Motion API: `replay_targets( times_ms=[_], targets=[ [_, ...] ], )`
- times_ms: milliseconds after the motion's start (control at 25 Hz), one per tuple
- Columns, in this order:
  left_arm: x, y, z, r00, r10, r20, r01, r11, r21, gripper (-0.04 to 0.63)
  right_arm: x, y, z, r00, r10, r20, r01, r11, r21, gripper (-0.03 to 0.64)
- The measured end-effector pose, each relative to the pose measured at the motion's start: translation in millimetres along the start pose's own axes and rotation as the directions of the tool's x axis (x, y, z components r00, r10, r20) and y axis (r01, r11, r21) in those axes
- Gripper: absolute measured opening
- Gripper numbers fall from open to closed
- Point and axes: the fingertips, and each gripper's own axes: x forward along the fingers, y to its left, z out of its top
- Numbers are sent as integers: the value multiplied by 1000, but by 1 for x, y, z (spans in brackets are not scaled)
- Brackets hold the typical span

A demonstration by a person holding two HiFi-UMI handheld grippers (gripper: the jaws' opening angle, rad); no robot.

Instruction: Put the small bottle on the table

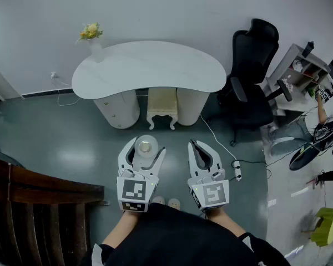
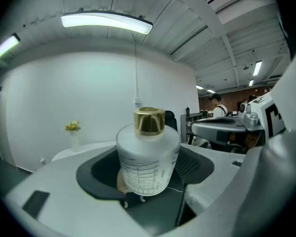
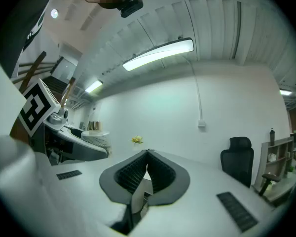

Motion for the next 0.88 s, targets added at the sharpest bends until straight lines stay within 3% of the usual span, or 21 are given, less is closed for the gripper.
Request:
replay_targets(
  times_ms=[880],
  targets=[
    [15, 38, 0, 994, -77, 73, 77, 997, -5, 331, 35, 20, -1, 998, -64, 18, 64, 998, 9, 23]
  ],
)
